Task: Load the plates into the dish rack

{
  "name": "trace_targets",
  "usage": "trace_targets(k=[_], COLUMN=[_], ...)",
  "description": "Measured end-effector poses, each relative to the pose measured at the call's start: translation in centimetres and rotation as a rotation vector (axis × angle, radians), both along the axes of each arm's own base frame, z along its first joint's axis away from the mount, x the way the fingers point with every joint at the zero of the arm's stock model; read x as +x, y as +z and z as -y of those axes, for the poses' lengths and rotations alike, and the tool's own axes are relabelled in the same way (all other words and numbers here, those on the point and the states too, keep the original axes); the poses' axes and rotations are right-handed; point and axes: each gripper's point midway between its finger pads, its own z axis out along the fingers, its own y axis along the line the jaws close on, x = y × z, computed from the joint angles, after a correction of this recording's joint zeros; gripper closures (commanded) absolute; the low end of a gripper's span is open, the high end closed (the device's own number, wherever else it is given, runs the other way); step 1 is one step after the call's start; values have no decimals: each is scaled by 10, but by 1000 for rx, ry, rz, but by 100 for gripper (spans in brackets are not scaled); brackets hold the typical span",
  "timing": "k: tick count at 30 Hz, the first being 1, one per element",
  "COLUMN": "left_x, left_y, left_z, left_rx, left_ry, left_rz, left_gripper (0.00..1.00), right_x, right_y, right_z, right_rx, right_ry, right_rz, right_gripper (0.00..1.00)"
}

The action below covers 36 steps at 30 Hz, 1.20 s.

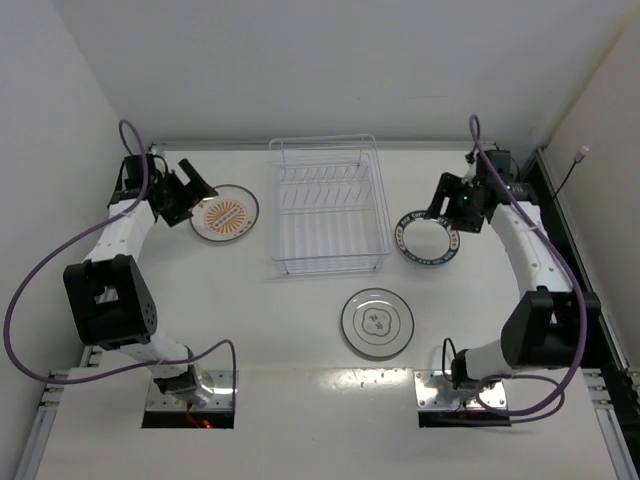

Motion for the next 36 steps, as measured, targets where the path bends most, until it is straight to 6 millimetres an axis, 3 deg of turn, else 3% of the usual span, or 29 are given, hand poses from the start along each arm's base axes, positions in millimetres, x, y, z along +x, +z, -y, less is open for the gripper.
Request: trace_targets(k=[7, 9, 13, 15, 18, 20, 26, 30, 32, 33, 34, 36], left_x=[-4, -8, -11, -10, -11, -13, -18, -19, -19, -20, -20, -21], left_y=[-4, -7, -5, -3, -4, -8, -15, -15, -16, -17, -17, -17], left_z=[57, 71, 91, 96, 98, 98, 99, 98, 98, 97, 97, 97], left_rx=[-44, -60, -82, -88, -90, -89, -88, -87, -85, -83, -81, -78], left_ry=[-177, -217, -279, -297, -309, -313, -324, -324, -327, -329, -331, -333], left_rz=[34, 31, 44, 55, 61, 54, 39, 37, 34, 32, 31, 30], left_gripper=[6, 6, 6, 6, 6, 6, 6, 6, 6, 6, 6, 6], right_x=[1, -4, -14, -22, -27, -24, -19, -15, -10, -8, -6, 2], right_y=[-9, -25, -79, -104, -127, -136, -163, -167, -167, -168, -170, -170], right_z=[66, 77, 94, 96, 97, 99, 95, 84, 80, 79, 79, 74], right_rx=[103, 172, 332, 378, 422, 437, 462, 475, 467, 462, 456, 481], right_ry=[-230, -288, -409, -452, -486, -496, -516, -508, -497, -492, -486, -472], right_rz=[14, -10, -117, -187, -248, -259, -329, -349, -349, -351, -352, -349], right_gripper=[32, 36, 39, 40, 47, 54, 58, 63, 73, 88, 95, 100])
